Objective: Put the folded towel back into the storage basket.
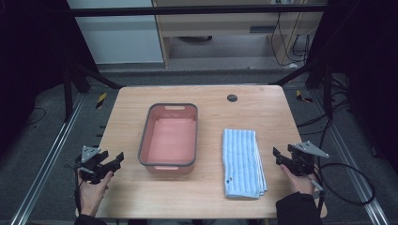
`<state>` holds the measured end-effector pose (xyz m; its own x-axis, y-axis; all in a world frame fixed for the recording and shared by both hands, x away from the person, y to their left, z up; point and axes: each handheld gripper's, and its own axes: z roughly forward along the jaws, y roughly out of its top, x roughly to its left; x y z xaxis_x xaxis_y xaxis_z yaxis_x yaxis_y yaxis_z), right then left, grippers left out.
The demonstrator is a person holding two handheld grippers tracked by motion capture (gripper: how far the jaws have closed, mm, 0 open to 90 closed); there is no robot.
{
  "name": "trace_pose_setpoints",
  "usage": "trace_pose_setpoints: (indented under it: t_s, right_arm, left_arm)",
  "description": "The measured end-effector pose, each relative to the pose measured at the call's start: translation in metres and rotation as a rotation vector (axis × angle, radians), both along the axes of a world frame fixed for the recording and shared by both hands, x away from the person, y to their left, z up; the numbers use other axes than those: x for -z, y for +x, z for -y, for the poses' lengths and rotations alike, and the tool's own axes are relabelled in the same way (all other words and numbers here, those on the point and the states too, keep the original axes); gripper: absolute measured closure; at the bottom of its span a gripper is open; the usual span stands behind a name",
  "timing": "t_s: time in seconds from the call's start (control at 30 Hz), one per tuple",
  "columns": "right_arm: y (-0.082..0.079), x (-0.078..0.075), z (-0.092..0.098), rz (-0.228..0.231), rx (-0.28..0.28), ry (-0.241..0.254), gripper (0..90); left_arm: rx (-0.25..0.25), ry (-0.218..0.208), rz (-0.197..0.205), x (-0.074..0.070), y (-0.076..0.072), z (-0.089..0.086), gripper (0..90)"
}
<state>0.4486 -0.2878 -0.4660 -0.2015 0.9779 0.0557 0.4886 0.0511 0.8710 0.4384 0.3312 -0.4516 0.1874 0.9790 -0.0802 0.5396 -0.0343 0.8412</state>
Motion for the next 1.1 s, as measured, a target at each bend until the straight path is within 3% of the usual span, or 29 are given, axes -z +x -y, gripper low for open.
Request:
trace_pose_setpoints:
  t_s: [0.07,0.23,0.4,0.67,0.83,1.1]
  right_arm:
    - [-0.002,-0.003,-0.002,0.008,-0.006,-0.011,36.7]
    - [-0.002,-0.009,-0.004,0.014,-0.015,0.015,36.7]
    - [0.0,-0.019,-0.004,0.021,-0.029,0.067,38.7]
    - [0.003,-0.04,-0.004,0.063,-0.028,0.087,40.1]
    - [0.008,-0.055,-0.004,0.08,-0.038,0.088,40.1]
    - [0.023,-0.073,-0.011,0.086,-0.077,0.079,40.5]
  left_arm:
    - [0.001,0.003,-0.003,-0.004,0.0,0.001,27.9]
    - [-0.007,-0.001,0.004,-0.012,-0.003,0.003,21.1]
    - [-0.006,-0.059,0.035,-0.025,-0.009,0.005,25.3]
    - [0.028,-0.064,0.042,-0.037,-0.009,0.017,27.8]
    - [0.047,-0.069,0.067,-0.049,-0.007,0.031,29.0]
    - [0.137,-0.072,0.098,-0.067,-0.007,0.072,30.7]
